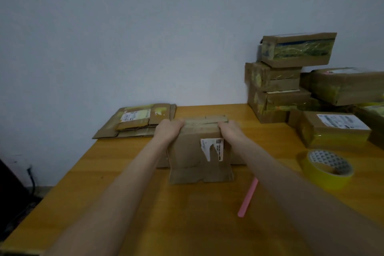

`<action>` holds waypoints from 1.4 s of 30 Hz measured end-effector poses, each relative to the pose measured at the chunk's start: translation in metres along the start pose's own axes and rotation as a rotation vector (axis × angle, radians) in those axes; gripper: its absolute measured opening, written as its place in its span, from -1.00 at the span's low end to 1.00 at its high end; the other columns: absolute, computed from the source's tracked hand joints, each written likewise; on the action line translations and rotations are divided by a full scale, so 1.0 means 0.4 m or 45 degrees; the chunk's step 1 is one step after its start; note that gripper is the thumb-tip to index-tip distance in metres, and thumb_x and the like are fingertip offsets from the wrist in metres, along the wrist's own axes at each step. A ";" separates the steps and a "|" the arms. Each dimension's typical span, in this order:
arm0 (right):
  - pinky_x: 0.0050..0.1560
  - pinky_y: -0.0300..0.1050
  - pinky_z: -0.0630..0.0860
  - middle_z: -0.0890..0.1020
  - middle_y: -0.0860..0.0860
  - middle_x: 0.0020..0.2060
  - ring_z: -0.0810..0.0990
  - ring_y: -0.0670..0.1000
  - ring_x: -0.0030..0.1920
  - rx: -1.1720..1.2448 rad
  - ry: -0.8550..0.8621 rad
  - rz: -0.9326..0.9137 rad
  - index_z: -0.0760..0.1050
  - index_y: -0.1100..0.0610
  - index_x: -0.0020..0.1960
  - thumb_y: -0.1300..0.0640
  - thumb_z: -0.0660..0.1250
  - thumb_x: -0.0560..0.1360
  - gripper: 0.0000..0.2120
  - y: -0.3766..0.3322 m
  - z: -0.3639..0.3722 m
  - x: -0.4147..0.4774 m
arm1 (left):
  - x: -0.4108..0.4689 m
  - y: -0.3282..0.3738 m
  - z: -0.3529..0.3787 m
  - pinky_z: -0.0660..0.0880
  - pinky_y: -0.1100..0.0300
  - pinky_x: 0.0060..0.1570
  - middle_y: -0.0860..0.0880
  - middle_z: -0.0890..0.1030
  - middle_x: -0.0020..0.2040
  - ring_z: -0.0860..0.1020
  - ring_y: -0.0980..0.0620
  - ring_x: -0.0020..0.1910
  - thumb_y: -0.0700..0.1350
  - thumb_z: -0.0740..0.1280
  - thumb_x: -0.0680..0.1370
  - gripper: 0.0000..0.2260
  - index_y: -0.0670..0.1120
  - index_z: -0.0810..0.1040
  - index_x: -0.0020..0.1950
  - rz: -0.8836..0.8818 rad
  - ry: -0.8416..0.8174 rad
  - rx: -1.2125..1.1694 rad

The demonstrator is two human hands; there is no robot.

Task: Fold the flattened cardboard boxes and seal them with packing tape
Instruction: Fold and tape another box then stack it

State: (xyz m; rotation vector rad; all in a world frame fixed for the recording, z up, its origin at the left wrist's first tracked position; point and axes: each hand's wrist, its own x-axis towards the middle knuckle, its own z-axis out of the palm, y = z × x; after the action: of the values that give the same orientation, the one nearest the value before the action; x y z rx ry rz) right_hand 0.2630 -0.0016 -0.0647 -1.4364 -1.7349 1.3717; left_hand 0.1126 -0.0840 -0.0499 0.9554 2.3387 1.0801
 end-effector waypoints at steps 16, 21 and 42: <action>0.47 0.18 0.09 -0.04 0.13 0.55 -0.08 0.15 0.54 -1.126 -0.015 -0.555 0.11 0.10 0.53 -0.15 -0.10 0.63 -0.45 -0.005 0.005 -0.051 | -0.062 -0.034 0.011 0.22 0.02 0.39 -0.18 0.23 0.51 0.25 -0.14 0.46 0.03 0.00 0.68 -0.50 -0.19 0.05 0.55 0.278 -0.027 0.320; 0.07 0.03 0.47 0.40 0.29 0.20 0.52 0.16 0.11 -0.676 -0.042 -0.255 -0.14 0.17 0.56 -0.08 -0.05 0.64 -0.41 0.011 -0.026 -0.007 | -0.068 -0.046 -0.017 0.44 -0.09 0.24 -0.18 0.53 0.22 0.50 -0.14 0.17 0.10 0.02 0.65 -0.54 -0.22 0.44 0.31 0.062 -0.199 -0.137; 0.36 0.09 0.32 0.07 0.12 0.52 0.25 0.20 0.45 -0.182 0.305 -0.128 -0.14 0.12 0.56 0.30 0.38 0.47 -0.12 0.008 -0.136 0.065 | 0.004 0.057 0.137 0.36 -0.04 0.36 0.01 0.30 0.48 0.28 0.01 0.45 -0.34 0.30 0.52 -0.32 0.06 0.13 0.54 0.564 0.109 -0.167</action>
State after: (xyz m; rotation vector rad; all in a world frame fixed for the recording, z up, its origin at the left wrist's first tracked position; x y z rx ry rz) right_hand 0.3022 0.0428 -0.0533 -1.4989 -1.7493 0.9968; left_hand 0.1533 -0.0443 -0.0667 1.4427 2.1380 1.4447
